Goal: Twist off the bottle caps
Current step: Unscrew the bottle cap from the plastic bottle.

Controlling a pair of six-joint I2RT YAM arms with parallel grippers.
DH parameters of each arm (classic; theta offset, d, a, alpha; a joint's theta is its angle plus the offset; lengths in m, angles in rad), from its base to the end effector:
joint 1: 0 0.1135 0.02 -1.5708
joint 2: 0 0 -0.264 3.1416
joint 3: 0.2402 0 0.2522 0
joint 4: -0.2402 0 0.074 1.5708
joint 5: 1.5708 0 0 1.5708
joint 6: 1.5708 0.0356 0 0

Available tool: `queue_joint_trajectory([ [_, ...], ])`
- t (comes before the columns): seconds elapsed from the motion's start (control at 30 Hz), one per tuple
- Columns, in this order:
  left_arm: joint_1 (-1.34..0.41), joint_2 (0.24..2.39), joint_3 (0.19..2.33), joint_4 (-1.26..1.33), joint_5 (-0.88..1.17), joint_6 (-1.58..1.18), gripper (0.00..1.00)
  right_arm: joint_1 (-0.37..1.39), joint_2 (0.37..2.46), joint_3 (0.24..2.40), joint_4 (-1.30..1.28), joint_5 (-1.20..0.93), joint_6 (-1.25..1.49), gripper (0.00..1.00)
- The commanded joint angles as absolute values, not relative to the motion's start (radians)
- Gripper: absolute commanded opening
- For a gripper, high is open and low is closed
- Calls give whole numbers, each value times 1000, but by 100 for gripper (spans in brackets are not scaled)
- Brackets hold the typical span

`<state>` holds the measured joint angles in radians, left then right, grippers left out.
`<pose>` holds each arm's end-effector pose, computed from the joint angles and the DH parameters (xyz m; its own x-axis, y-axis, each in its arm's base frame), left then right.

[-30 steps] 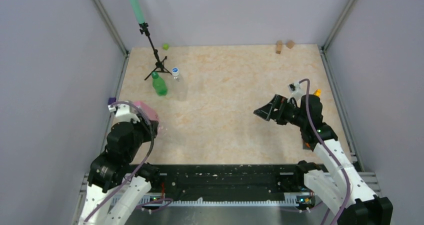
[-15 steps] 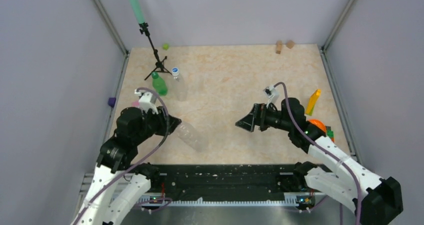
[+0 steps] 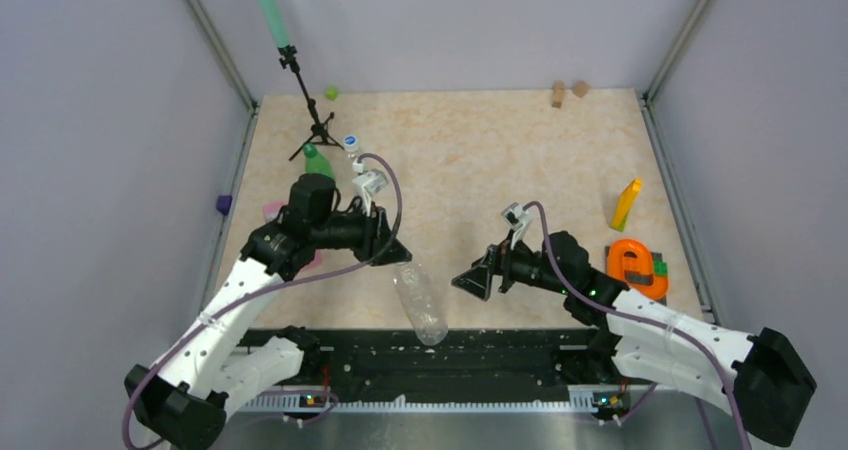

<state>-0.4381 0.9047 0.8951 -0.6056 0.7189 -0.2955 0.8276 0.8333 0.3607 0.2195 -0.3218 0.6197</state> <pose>0.1573 -0.0996 0.3205 -0.7348 0.1022 -0.6706 0.6191 0.5050 -0.6014 0.1218 0.1492 0.2238 -0.6640 0.0918 -0.7421 -0.6389 0.4461 0.6268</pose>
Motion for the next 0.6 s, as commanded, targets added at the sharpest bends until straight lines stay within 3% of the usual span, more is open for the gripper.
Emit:
queue_joint_trajectory([
  [0.0,-529,998,980,-526,823,-234,0,865,859,363,407,-301,599,96],
  [0.23,-633,1110,1022,-534,784,-205,0,900,872,329,600,-407,621,97],
  [0.57,-678,1161,1026,-399,869,-269,0,917,897,308,628,-443,620,97],
])
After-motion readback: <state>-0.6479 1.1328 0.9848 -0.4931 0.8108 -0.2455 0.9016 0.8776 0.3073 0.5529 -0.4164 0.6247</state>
